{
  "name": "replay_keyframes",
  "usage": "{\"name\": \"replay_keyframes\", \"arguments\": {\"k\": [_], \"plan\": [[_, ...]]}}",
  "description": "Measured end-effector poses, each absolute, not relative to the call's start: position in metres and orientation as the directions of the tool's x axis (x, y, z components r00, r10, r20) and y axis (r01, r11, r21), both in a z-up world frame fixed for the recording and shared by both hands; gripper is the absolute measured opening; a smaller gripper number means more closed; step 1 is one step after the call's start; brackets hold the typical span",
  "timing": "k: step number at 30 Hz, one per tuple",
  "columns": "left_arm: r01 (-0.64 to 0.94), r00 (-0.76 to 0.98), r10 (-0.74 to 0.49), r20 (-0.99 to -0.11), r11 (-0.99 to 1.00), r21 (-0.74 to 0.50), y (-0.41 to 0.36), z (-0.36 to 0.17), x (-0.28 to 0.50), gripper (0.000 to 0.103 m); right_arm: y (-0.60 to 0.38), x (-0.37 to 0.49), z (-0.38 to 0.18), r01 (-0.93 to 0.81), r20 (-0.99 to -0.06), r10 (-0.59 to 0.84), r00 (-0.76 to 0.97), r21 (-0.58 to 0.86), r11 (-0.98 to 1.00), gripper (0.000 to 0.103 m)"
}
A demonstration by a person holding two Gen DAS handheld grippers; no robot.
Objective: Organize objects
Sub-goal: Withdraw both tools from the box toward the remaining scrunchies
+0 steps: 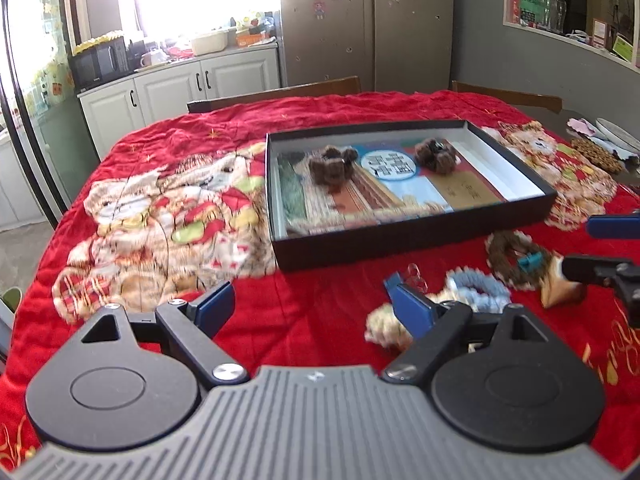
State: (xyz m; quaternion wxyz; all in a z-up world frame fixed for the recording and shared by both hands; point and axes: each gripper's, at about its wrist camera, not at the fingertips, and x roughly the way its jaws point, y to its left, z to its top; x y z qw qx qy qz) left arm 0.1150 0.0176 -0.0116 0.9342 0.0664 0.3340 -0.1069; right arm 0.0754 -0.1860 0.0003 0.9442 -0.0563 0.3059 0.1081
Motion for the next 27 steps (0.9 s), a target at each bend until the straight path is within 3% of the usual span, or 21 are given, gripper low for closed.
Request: {"name": "replay_keyframes", "arguments": {"k": [8, 16, 27], "plan": [[0.294, 0.731, -0.197, -0.653, 0.955, 0.041, 0.017, -0.022, 0.086, 0.091, -0.163, 0.072, -0.029, -0.260, -0.636, 0.217, 0.740, 0.026, 0.965, 0.044], [0.345, 0.700, -0.243, -0.671, 0.938, 0.020, 0.014, -0.038, 0.082, 0.091, -0.151, 0.081, -0.044, -0.286, -0.667, 0.252, 0.701, 0.060, 0.956, 0.040], [0.386, 0.674, -0.281, -0.683, 0.923, 0.001, 0.000, -0.048, 0.087, 0.091, -0.154, 0.088, -0.056, -0.281, -0.704, 0.255, 0.663, 0.082, 0.956, 0.024]]}}
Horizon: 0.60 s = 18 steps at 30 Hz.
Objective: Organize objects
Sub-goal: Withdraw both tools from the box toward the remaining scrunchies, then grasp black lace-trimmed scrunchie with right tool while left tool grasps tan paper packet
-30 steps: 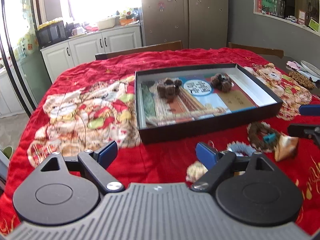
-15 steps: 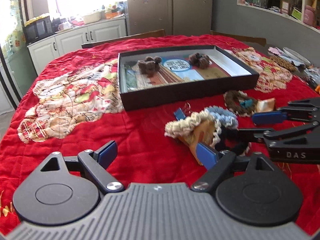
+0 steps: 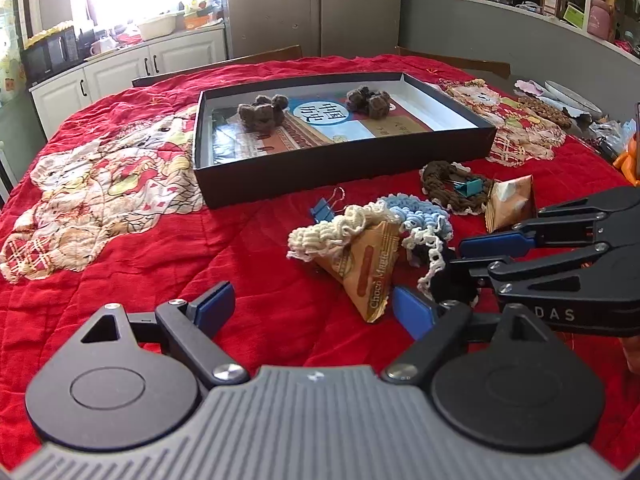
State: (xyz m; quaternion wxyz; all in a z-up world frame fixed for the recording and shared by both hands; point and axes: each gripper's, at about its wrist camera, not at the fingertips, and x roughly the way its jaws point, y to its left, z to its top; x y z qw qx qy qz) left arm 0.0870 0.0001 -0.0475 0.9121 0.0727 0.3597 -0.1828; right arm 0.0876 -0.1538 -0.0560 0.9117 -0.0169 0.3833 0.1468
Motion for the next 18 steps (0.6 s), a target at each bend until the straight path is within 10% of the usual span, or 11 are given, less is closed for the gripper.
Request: {"name": "replay_keyframes", "arguments": {"k": [18], "plan": [[0.395, 0.663, -0.313, -0.680, 0.918, -0.037, -0.023, -0.055, 0.102, 0.075, -0.169, 0.072, -0.051, -0.268, -0.694, 0.246, 0.677, 0.079, 0.960, 0.012]]}}
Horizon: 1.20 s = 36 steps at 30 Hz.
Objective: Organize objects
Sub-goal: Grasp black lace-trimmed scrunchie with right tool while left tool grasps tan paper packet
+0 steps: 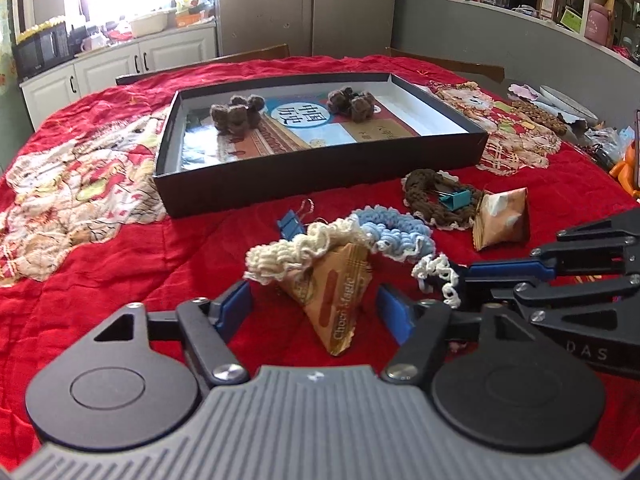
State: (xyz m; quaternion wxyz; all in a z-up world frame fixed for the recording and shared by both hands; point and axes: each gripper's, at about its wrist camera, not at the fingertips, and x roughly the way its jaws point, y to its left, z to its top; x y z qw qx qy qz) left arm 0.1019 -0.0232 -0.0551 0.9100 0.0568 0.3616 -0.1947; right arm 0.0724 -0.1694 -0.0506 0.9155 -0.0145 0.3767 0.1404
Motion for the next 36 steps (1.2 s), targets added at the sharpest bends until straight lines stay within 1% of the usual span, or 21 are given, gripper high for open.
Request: {"name": "replay_keyframes", "arguments": {"k": [4, 5, 6, 8, 9, 16, 18, 25, 27, 36], "plan": [[0.393, 0.660, -0.319, -0.681, 0.918, -0.049, -0.025, -0.056, 0.103, 0.069, -0.172, 0.069, -0.049, -0.269, -0.690, 0.244, 0.681, 0.074, 0.960, 0.012], [0.393, 0.656, -0.322, -0.683, 0.918, -0.054, -0.025, -0.056, 0.104, 0.067, -0.172, 0.068, -0.049, -0.271, -0.689, 0.242, 0.683, 0.070, 0.960, 0.012], [0.392, 0.653, -0.323, -0.685, 0.918, -0.059, -0.025, -0.057, 0.105, 0.062, -0.172, 0.067, -0.049, -0.272, -0.688, 0.241, 0.684, 0.066, 0.960, 0.012], [0.387, 0.649, -0.322, -0.689, 0.920, -0.066, -0.025, -0.057, 0.107, 0.058, -0.172, 0.066, -0.048, -0.275, -0.687, 0.240, 0.686, 0.061, 0.960, 0.012], [0.383, 0.650, -0.320, -0.689, 0.921, -0.066, -0.025, -0.057, 0.108, 0.054, -0.172, 0.065, -0.048, -0.276, -0.686, 0.241, 0.686, 0.061, 0.959, 0.012], [0.385, 0.654, -0.318, -0.686, 0.921, -0.060, -0.026, -0.057, 0.108, 0.046, -0.174, 0.064, -0.048, -0.272, -0.685, 0.247, 0.685, 0.074, 0.960, 0.012], [0.397, 0.646, -0.331, -0.688, 0.915, -0.069, -0.026, -0.056, 0.107, 0.038, -0.174, 0.065, -0.048, -0.273, -0.685, 0.246, 0.686, 0.072, 0.959, 0.012], [0.403, 0.646, -0.335, -0.686, 0.913, -0.067, -0.026, -0.055, 0.104, 0.034, -0.174, 0.062, -0.046, -0.280, -0.681, 0.243, 0.691, 0.059, 0.958, 0.011], [0.406, 0.643, -0.340, -0.686, 0.911, -0.071, -0.026, -0.054, 0.103, 0.031, -0.174, 0.062, -0.045, -0.280, -0.681, 0.243, 0.691, 0.057, 0.958, 0.011], [0.430, 0.641, -0.353, -0.681, 0.901, -0.063, -0.026, -0.048, 0.093, 0.030, -0.175, 0.057, -0.038, -0.285, -0.672, 0.244, 0.699, 0.051, 0.957, 0.011]]}}
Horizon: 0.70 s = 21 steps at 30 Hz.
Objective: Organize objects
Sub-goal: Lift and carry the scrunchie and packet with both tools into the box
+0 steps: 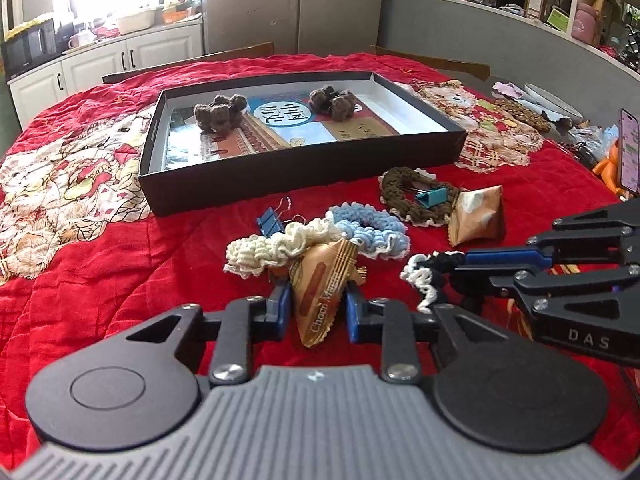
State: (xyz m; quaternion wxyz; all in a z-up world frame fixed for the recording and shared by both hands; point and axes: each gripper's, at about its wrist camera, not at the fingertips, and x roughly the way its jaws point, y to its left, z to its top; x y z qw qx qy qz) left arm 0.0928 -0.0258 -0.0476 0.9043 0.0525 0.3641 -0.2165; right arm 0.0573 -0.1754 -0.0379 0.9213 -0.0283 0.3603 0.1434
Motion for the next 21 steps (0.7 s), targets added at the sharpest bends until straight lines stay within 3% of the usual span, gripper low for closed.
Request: {"name": "replay_keyframes", "arguments": {"k": [21], "plan": [[0.472, 0.652, -0.392, -0.650, 0.880, -0.057, -0.024, -0.023, 0.071, 0.030, -0.181, 0.045, -0.019, -0.292, -0.637, 0.246, 0.731, 0.035, 0.956, 0.011]]}}
